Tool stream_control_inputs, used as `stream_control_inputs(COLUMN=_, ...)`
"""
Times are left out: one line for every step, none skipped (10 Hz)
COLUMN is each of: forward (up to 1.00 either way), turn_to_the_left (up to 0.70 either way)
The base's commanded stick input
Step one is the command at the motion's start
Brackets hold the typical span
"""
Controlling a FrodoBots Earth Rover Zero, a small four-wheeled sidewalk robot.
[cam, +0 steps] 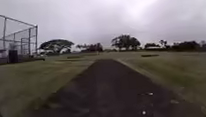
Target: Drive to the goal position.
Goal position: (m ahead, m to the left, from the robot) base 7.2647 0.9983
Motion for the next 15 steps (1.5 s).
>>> stream_control_inputs(forward=1.0, turn_to_the_left=0.0)
stream_control_inputs(forward=1.0, turn_to_the_left=0.0)
stream_control_inputs(forward=1.0, turn_to_the_left=-0.13)
stream_control_inputs(forward=1.0, turn_to_the_left=-0.38)
stream_control_inputs(forward=1.0, turn_to_the_left=-0.37)
stream_control_inputs(forward=1.0, turn_to_the_left=-0.21)
stream_control_inputs(forward=1.0, turn_to_the_left=0.0)
stream_control_inputs(forward=1.0, turn_to_the_left=0.0)
stream_control_inputs(forward=1.0, turn_to_the_left=0.0)
stream_control_inputs(forward=1.0, turn_to_the_left=0.0)
stream_control_inputs(forward=1.0, turn_to_the_left=0.0)
stream_control_inputs(forward=1.0, turn_to_the_left=0.0)
stream_control_inputs(forward=1.0, turn_to_the_left=0.0)
stream_control_inputs(forward=1.0, turn_to_the_left=0.0)
stream_control_inputs(forward=1.0, turn_to_the_left=0.0)
